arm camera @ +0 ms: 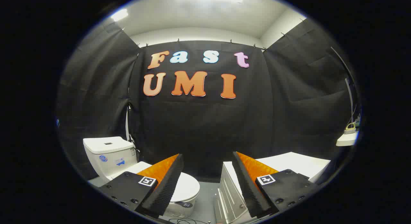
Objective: Open the toilet lid.
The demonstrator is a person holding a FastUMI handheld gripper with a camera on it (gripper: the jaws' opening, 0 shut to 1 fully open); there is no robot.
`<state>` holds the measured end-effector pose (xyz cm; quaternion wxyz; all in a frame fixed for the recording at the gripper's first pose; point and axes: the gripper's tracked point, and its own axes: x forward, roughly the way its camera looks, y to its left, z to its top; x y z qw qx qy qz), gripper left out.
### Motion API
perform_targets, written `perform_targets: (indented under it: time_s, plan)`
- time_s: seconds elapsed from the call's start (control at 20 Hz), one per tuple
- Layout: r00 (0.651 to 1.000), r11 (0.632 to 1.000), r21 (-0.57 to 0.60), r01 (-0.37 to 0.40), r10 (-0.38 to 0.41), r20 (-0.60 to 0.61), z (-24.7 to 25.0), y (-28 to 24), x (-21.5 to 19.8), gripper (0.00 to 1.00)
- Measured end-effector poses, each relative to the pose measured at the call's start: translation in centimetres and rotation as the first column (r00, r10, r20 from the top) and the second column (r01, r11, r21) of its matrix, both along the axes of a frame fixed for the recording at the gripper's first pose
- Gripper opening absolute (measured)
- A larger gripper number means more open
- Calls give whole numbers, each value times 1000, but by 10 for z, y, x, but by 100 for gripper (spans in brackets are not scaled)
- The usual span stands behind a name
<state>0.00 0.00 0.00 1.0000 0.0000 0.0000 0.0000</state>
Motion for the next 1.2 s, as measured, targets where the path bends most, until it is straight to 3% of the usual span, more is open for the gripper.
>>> perform_targets:
  time_s: [0.7,1.2]
  plan:
    - [996,994,68,84,-84,-9,0,-32,2,98]
    - [996,994,67,88,-88,-6,2,-31,0,98]
